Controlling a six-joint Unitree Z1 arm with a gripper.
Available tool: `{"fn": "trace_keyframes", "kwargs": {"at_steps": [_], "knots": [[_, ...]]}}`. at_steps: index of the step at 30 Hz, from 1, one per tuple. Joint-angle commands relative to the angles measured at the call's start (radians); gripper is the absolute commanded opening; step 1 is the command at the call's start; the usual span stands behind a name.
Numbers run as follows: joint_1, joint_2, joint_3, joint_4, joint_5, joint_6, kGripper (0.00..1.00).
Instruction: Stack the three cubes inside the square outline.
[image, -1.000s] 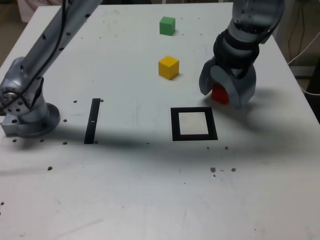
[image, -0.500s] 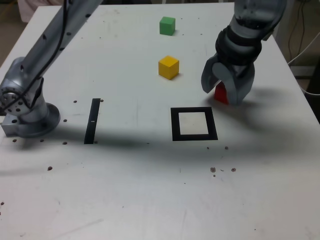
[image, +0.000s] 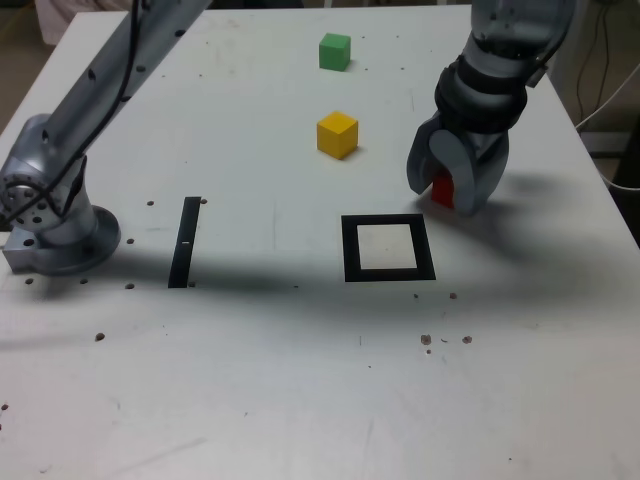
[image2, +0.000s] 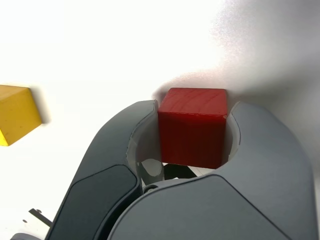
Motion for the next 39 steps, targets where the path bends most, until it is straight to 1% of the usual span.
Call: {"fn": "trace_keyframes", "kwargs": {"at_steps": [1,4,7,11,15,17,19,23,25,28,33,39], "knots": [[-0.001,-0.013,0.007,0.001,-0.003,0.001,0.13],[-0.003,-0.056,0.028,0.007,-0.003,-0.010,0.13],[-0.004,-0.133,0.081,0.005,-0.003,-0.052,0.13],[-0.012,-0.264,0.211,-0.007,0.001,-0.187,0.13],[-0.038,-0.361,0.336,-0.013,0.001,-0.367,0.13],[-0.060,-0.395,0.383,-0.015,-0.011,-0.462,0.13],[-0.086,-0.415,0.414,-0.016,-0.032,-0.556,0.13],[-0.138,-0.425,0.441,-0.029,-0.074,-0.720,0.13],[-0.164,-0.423,0.444,-0.043,-0.084,-0.794,0.13],[-0.183,-0.407,0.440,-0.060,-0.094,-0.865,0.13],[-0.189,-0.360,0.431,-0.067,-0.117,-0.923,0.13],[-0.190,-0.306,0.418,-0.068,-0.116,-0.939,0.13]]}}
